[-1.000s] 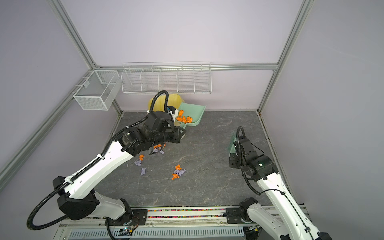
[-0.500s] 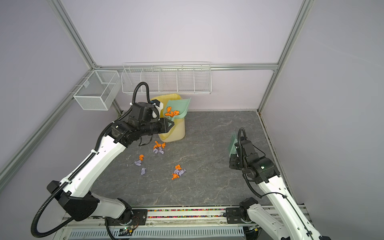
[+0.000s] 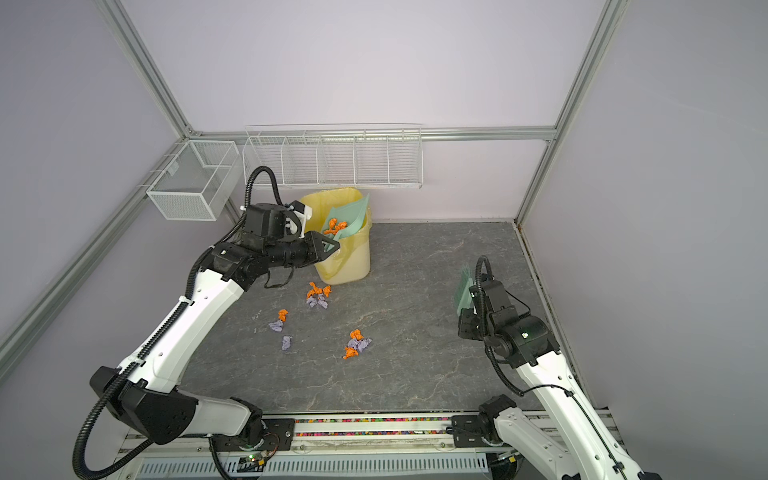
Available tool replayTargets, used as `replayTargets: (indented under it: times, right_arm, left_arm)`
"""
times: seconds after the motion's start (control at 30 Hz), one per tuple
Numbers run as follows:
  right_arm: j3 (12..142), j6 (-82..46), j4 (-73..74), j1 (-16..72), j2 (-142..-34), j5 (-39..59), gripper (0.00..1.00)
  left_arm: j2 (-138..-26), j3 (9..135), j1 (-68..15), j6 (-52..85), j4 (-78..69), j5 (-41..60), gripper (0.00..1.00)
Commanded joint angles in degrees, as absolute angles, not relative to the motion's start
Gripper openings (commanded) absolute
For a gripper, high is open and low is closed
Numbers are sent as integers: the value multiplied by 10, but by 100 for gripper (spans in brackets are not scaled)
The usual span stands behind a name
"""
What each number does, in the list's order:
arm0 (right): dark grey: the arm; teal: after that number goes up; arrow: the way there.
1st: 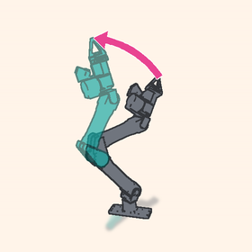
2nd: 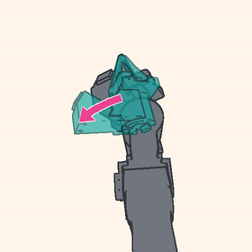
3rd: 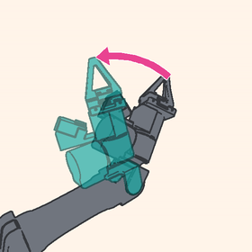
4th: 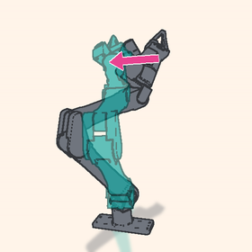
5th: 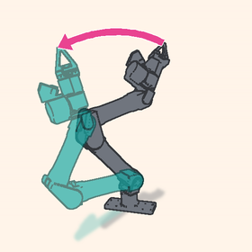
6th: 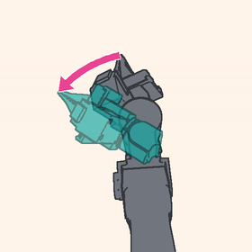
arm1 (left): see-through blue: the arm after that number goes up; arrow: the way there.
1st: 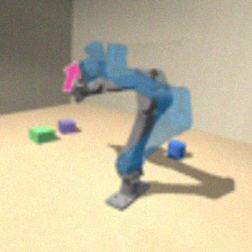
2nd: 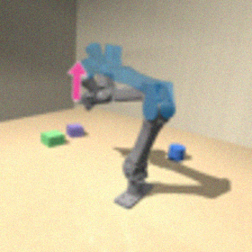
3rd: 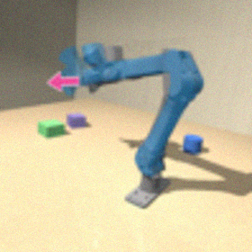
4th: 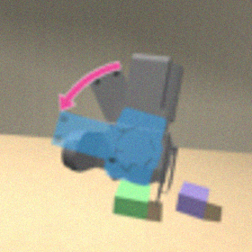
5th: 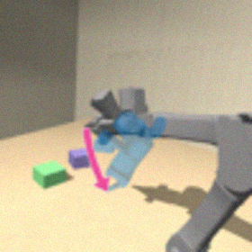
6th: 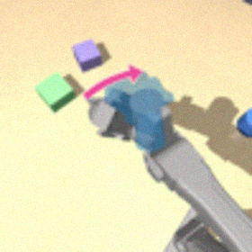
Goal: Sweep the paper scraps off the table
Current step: 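Carry the loaded dustpan up to the yellow bin with the left gripper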
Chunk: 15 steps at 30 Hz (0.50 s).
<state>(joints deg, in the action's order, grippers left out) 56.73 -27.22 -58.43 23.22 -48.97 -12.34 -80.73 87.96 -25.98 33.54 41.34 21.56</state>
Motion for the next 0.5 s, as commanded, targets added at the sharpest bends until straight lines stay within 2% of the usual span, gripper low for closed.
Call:
replayTargets:
  times: [0.0, 0.47]
  right_arm:
    - [560, -275, -578, 229, -484, -117, 7]
    - [565, -286, -564, 229, -499, -97, 7]
  left_arm:
    - [-791, 870, -234, 350, 388, 266, 0]
    - [-783, 827, -150, 390, 322, 393, 0]
